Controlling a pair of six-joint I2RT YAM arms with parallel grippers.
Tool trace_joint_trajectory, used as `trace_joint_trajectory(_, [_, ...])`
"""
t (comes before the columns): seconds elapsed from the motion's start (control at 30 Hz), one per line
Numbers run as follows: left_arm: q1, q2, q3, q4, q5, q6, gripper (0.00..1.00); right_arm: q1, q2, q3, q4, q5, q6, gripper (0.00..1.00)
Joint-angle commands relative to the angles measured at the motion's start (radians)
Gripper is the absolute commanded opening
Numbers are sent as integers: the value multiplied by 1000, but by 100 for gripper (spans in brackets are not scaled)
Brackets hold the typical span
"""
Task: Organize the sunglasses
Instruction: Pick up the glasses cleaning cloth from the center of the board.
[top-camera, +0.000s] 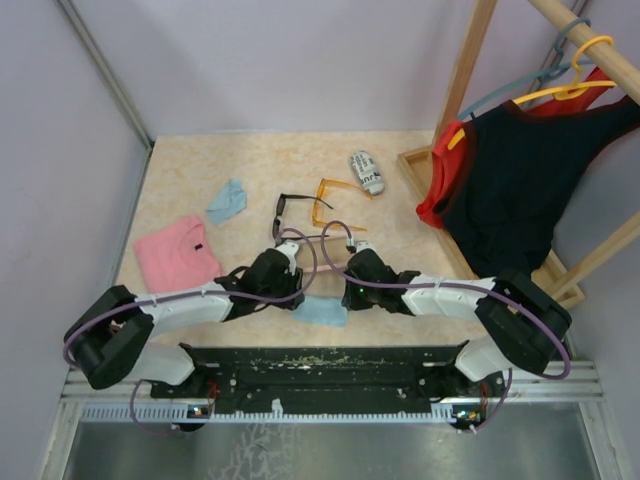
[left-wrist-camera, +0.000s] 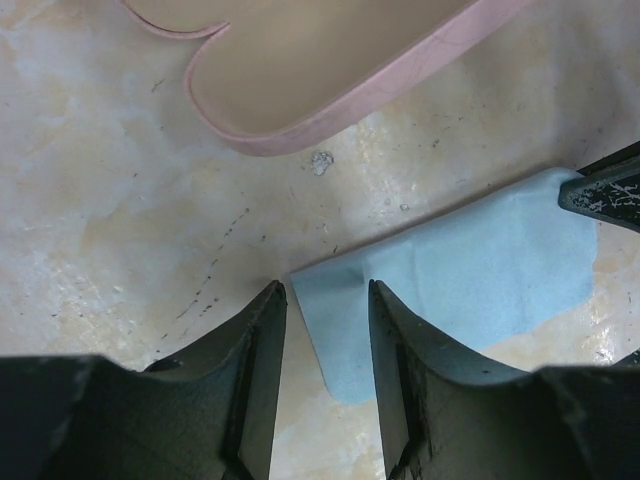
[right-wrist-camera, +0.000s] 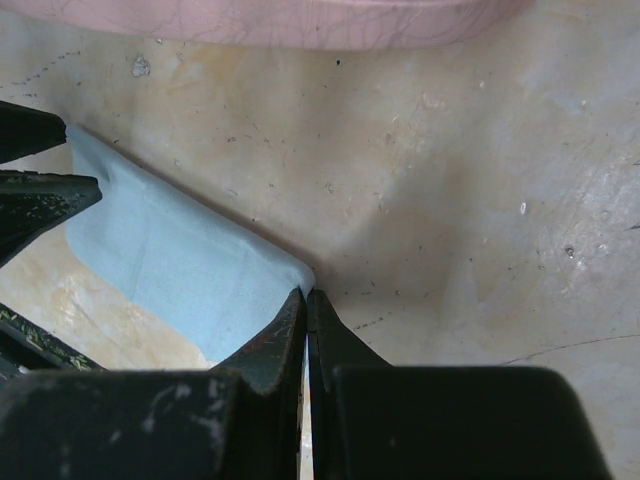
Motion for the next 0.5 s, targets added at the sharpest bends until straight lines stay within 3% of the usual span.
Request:
trace_joint_trajectory(0.0, [-52, 49, 48, -114, -79, -9, 44, 6, 5, 5, 14, 7, -6, 0])
trace_joint_trajectory(0.47, [-94, 135, 116, -201, -194, -44, 41, 5, -1, -12, 22, 7, -8, 0])
